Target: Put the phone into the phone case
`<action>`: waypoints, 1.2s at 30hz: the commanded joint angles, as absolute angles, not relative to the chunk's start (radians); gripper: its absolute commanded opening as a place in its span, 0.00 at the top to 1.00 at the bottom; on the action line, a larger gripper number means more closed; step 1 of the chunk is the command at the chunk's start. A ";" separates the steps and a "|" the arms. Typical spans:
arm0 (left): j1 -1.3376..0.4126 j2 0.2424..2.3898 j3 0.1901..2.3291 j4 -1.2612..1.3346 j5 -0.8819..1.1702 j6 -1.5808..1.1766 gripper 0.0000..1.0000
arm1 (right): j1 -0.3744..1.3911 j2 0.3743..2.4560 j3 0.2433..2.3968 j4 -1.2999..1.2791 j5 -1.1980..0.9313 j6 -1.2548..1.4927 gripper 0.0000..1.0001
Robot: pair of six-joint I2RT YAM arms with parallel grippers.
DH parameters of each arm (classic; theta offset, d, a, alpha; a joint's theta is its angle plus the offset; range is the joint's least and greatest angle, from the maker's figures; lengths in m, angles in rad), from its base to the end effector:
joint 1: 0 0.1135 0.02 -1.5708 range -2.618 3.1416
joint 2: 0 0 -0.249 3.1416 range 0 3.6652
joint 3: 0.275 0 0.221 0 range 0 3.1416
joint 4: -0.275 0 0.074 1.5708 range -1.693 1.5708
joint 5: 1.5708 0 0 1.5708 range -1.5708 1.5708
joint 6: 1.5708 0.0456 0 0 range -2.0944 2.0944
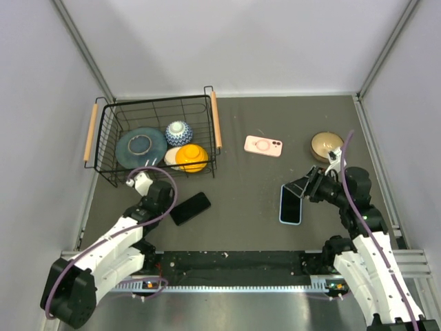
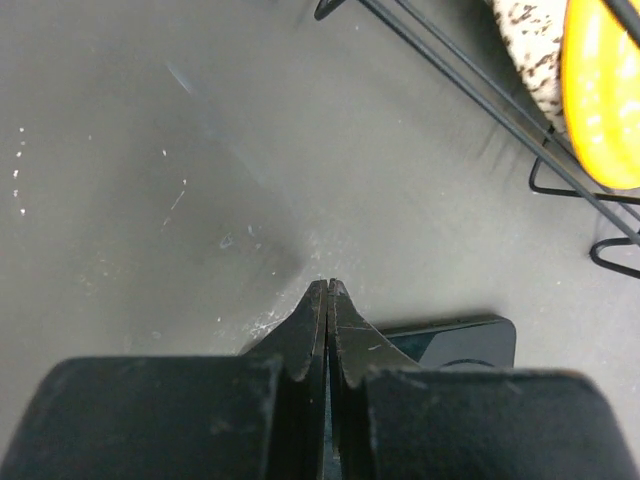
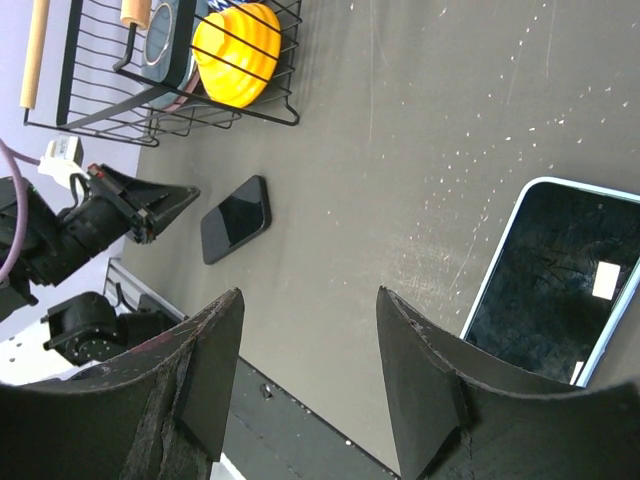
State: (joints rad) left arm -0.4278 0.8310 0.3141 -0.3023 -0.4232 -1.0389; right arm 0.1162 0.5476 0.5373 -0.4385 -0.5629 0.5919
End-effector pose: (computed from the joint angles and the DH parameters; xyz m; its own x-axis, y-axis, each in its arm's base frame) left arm 0.1403 -0.0434 0.1600 -0.4433 -0.6615 -0.6049 -0.5105 0.7410 -0.4363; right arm 0.1185 0.0383 0.2521 -0.6788 0.3958 -0.6185 -0.2372 0.6789 0.6948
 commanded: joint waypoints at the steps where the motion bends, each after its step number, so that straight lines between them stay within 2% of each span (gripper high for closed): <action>1: -0.425 0.865 0.321 -0.256 -0.400 -1.022 1.00 | 0.127 0.531 0.577 -0.443 -0.560 0.591 0.44; 6: -0.425 0.871 0.308 -0.252 -0.327 -1.003 1.00 | 0.127 0.532 0.580 -0.445 -0.561 0.583 0.43; 12: -0.425 0.931 0.305 -0.273 -0.333 -0.988 1.00 | 0.127 0.540 0.586 -0.460 -0.575 0.571 0.43; 22: -0.426 1.055 0.350 -0.305 -0.181 -0.925 1.00 | 0.126 0.554 0.598 -0.523 -0.542 0.520 0.44; 31: -0.475 0.928 0.269 -0.305 0.060 -0.942 1.00 | 0.127 0.581 0.620 -0.534 -0.551 0.518 0.44; 34: -0.491 0.876 0.265 -0.287 0.133 -0.869 1.00 | 0.127 0.575 0.603 -0.531 -0.545 0.532 0.44; 36: -0.495 0.842 0.299 -0.308 0.129 -0.804 0.83 | 0.127 0.571 0.597 -0.534 -0.542 0.540 0.44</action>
